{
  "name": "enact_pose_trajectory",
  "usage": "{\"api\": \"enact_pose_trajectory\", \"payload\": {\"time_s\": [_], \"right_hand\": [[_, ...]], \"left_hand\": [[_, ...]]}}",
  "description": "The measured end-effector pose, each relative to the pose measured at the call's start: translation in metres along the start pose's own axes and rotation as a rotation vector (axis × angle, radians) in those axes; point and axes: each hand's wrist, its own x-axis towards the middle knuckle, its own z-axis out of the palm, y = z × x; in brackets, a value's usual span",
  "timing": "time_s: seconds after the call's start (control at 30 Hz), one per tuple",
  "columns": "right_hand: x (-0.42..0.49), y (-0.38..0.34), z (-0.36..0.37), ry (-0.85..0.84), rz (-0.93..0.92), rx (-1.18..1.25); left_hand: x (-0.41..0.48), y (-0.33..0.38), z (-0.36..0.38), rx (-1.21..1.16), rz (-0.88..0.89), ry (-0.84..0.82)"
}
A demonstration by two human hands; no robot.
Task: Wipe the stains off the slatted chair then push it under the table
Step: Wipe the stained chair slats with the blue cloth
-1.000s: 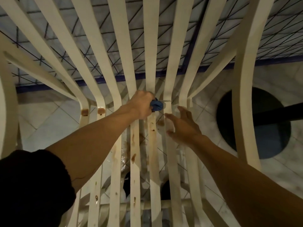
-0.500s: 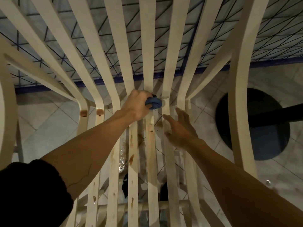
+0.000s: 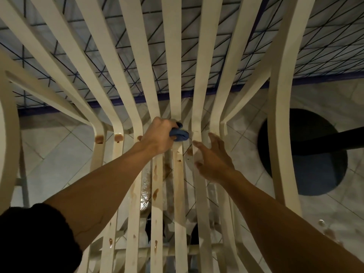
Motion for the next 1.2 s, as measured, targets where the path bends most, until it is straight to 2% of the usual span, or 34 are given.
{"api": "enact_pose_trajectory", "payload": {"time_s": [0.13,0.23,0.53,0.73,0.9,1.03,1.1,1.2], "right_hand": [[0.001,0.000,0.001,-0.001,0.000,-0.011],[0.001,-0.001,0.001,0.017,-0.006,-0.016],[0.000,-0.003,0.000,-0.001,0.021,0.006],[0.000,-0.005,-0.001,0.002,0.033,0.013],[0.000,-0.005,0.001,0.004,0.041,0.024],[0.000,-0.006,-0.001,-0.007,0.044,0.035],[-0.001,-0.004,-0.001,-0.004,0.036,0.027],[0.000,-0.003,0.001,0.004,0.026,0.021]], "left_hand": [[0.000,0.002,0.005,0.135,0.096,0.041],[-0.005,0.002,0.012,0.169,0.073,0.060],[-0.001,0.016,0.001,0.172,0.006,-0.113],[0.008,0.020,-0.003,0.189,-0.002,-0.003],[-0.002,0.009,0.006,0.216,0.020,-0.078],[0.007,0.008,0.000,0.120,-0.036,-0.203],[0.011,0.010,-0.003,0.104,-0.023,-0.178],[0.015,0.008,-0.003,0.094,0.034,-0.049]]}}
